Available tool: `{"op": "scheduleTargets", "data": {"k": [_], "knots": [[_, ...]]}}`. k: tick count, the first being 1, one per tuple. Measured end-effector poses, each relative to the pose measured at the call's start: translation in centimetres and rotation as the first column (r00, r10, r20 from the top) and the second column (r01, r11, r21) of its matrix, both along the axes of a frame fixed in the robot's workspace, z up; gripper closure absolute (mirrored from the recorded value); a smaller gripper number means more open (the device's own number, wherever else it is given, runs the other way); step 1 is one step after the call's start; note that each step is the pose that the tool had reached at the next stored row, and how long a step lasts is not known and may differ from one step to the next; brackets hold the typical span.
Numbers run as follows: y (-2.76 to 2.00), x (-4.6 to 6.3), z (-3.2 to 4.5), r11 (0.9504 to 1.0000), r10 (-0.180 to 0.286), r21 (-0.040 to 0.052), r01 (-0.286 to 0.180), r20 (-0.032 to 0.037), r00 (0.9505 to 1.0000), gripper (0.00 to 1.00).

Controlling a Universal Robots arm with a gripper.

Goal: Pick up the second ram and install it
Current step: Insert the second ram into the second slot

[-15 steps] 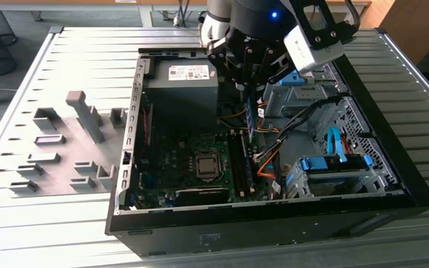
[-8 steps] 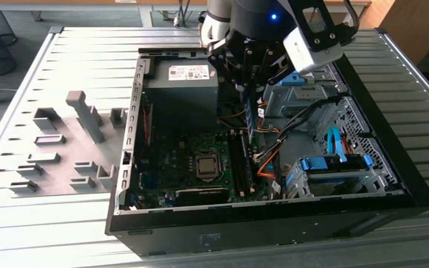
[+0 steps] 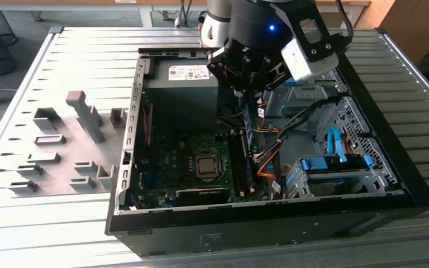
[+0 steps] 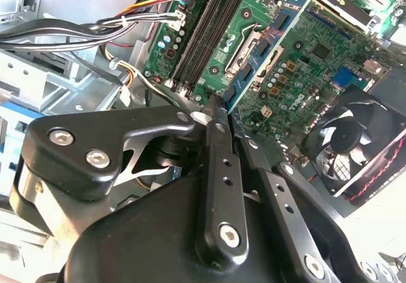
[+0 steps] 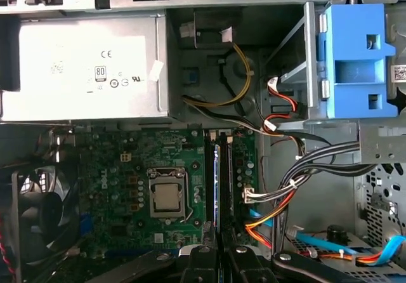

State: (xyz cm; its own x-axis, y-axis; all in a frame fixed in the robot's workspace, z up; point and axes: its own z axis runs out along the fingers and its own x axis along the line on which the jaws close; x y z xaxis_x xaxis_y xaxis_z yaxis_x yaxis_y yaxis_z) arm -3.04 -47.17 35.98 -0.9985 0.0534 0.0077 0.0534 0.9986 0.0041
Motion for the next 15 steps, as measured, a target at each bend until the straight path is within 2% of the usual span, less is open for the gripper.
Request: {"op": "scheduleTargets", "data": {"k": [9,15], "knots": [[0.00,0.1,-1.56,1.0000,0.000,-0.0053,0.000,0.0001,1.0000,0.86],[0.00,0.2,-1.68,1.0000,0.000,-0.0054,0.000,0.0001,1.0000,0.86]]}}
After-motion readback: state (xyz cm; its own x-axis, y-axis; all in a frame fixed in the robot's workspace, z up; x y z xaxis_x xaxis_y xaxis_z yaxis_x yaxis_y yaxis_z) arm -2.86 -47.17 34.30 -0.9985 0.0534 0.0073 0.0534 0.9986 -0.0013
